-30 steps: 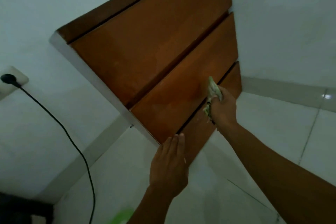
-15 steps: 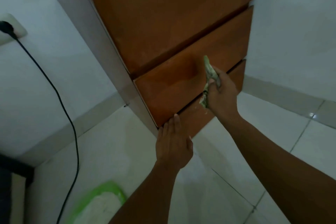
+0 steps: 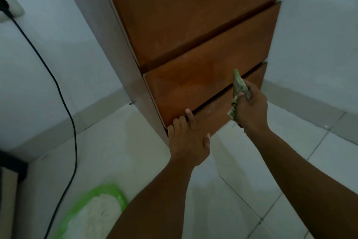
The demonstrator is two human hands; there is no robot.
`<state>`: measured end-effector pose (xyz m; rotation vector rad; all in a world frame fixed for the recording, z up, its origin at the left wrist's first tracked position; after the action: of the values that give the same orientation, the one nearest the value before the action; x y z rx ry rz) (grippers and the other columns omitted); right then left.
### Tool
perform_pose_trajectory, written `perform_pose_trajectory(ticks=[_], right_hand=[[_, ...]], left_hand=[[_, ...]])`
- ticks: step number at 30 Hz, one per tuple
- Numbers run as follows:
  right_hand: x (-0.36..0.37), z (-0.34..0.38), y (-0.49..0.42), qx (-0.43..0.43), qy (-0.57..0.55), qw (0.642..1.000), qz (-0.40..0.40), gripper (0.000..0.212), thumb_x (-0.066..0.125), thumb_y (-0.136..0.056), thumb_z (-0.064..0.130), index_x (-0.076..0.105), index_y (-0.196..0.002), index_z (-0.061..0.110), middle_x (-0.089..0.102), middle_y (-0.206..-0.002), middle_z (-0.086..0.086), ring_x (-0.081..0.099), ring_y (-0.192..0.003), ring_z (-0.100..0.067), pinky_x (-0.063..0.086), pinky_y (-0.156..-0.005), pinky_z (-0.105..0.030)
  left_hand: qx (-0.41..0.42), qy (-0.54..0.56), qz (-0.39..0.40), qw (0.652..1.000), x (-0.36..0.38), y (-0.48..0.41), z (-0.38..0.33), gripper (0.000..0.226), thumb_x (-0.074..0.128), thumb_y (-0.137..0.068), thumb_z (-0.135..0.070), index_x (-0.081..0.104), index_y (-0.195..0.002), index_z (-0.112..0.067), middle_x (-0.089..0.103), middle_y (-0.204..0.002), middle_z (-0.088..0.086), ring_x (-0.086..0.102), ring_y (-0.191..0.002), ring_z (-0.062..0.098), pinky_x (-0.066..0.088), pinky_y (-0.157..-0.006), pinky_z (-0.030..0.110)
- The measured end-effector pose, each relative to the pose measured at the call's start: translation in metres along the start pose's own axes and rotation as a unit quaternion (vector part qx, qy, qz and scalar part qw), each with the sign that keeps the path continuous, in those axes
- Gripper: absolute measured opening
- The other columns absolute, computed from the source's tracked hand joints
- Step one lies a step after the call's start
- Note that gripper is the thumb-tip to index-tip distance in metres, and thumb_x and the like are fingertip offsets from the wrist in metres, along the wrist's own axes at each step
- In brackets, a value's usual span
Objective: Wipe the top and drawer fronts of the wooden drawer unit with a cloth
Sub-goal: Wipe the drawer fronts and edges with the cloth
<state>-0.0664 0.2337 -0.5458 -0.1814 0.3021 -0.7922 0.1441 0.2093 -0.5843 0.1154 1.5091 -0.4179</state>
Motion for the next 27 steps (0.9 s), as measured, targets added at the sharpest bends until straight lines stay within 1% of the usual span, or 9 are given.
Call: perform_pose_trajectory(ticks=[2, 4, 8, 12, 17, 22, 24, 26, 27], right_hand=[[-0.005, -0.001, -0.001, 0.001, 0.007, 1.0, -0.004, 0.043, 0.044, -0.091, 0.019, 0.058, -0.129, 0.032, 0.069, -0.098, -0.006, 0.068, -0.08, -0.03, 0.059, -0.071, -0.052], [-0.007, -0.003, 0.0, -0.001, 0.01, 1.0, -0.004, 0.043, 0.045, -0.093, 0.012, 0.06, -0.13, 0.029, 0.069, -0.098, -0.007, 0.067, -0.08, -0.029, 0.059, -0.072, -0.05], [-0.007, -0.01, 0.007, -0.002, 0.02, 1.0, 0.002, 0.043, 0.044, -0.093, 0.014, 0.058, -0.13, 0.031, 0.068, -0.1, -0.006, 0.067, -0.081, -0.028, 0.059, -0.07, -0.052], [-0.004, -0.015, 0.014, 0.002, 0.033, 0.999, 0.017, 0.045, 0.046, -0.095, 0.007, 0.059, -0.133, 0.027, 0.067, -0.1, -0.006, 0.067, -0.082, -0.027, 0.06, -0.072, -0.049], [-0.001, -0.02, 0.025, 0.01, 0.053, 0.998, 0.033, 0.044, 0.046, -0.095, 0.006, 0.059, -0.133, 0.024, 0.066, -0.088, -0.007, 0.066, -0.073, -0.026, 0.06, -0.068, -0.049], [0.005, -0.025, 0.035, -0.001, 0.056, 0.997, 0.05, 0.046, 0.046, -0.095, 0.006, 0.058, -0.135, 0.027, 0.068, -0.085, -0.01, 0.066, -0.069, -0.024, 0.059, -0.068, -0.047], [0.008, -0.012, 0.043, -0.056, 0.06, 0.994, 0.066, 0.049, 0.045, -0.096, 0.001, 0.057, -0.132, 0.031, 0.066, -0.076, -0.008, 0.063, -0.06, -0.014, 0.059, -0.063, -0.039], [0.016, 0.016, 0.06, -0.168, 0.029, 0.979, 0.108, 0.058, 0.042, -0.095, -0.01, 0.054, -0.132, 0.032, 0.064, -0.067, -0.004, 0.06, -0.049, -0.011, 0.054, -0.051, -0.023], [0.023, 0.027, 0.07, -0.224, 0.018, 0.965, 0.135, 0.059, 0.04, -0.094, -0.013, 0.055, -0.135, 0.027, 0.067, -0.072, -0.001, 0.061, -0.051, -0.008, 0.053, -0.052, -0.02]], left_hand=[[0.0, -0.012, 0.007, 1.0, -0.002, -0.002, -0.005, 0.102, 0.047, -0.085, -0.061, 0.015, -0.152, 0.008, 0.047, -0.123, 0.023, 0.042, -0.109, 0.038, 0.035, -0.092, 0.051], [-0.003, -0.017, 0.019, 1.0, -0.004, -0.003, -0.01, 0.105, 0.048, -0.083, -0.061, 0.014, -0.151, 0.011, 0.046, -0.124, 0.023, 0.042, -0.111, 0.037, 0.036, -0.093, 0.05], [0.0, -0.022, 0.041, 0.999, -0.006, -0.004, -0.016, 0.108, 0.047, -0.083, -0.062, 0.008, -0.151, 0.012, 0.044, -0.128, 0.022, 0.042, -0.114, 0.036, 0.037, -0.096, 0.05], [0.003, -0.012, 0.049, 0.999, -0.01, -0.001, -0.021, 0.11, 0.049, -0.083, -0.062, 0.006, -0.151, 0.013, 0.045, -0.129, 0.022, 0.044, -0.113, 0.035, 0.043, -0.092, 0.049], [0.02, -0.002, 0.043, 0.999, -0.01, 0.0, -0.026, 0.112, 0.049, -0.083, -0.063, 0.003, -0.15, 0.015, 0.047, -0.129, 0.022, 0.046, -0.112, 0.034, 0.046, -0.089, 0.047], [0.034, 0.024, 0.032, 0.999, -0.01, 0.015, -0.016, 0.106, 0.051, -0.086, -0.058, 0.0, -0.154, 0.004, 0.042, -0.135, 0.02, 0.043, -0.116, 0.033, 0.041, -0.096, 0.047], [0.048, 0.031, -0.005, 0.998, -0.01, 0.031, -0.004, 0.097, 0.051, -0.088, -0.051, 0.006, -0.155, 0.002, 0.043, -0.133, 0.018, 0.044, -0.116, 0.032, 0.041, -0.097, 0.045], [0.059, 0.042, -0.03, 0.997, -0.004, 0.051, 0.011, 0.087, 0.05, -0.089, -0.043, 0.017, -0.154, 0.002, 0.044, -0.137, 0.018, 0.043, -0.123, 0.034, 0.041, -0.104, 0.044], [0.064, 0.043, -0.03, 0.997, 0.001, 0.06, 0.018, 0.083, 0.049, -0.088, -0.041, 0.02, -0.154, 0.002, 0.043, -0.142, 0.02, 0.041, -0.13, 0.036, 0.038, -0.109, 0.045]])
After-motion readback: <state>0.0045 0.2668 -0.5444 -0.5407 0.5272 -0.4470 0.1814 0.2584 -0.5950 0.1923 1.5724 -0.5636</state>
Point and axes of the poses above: each hand's wrist, its own y-axis away from the middle knuckle, its own x-axis out of the palm, z = x × y, the point moved 9 cm from there along -y, towards the middle knuckle
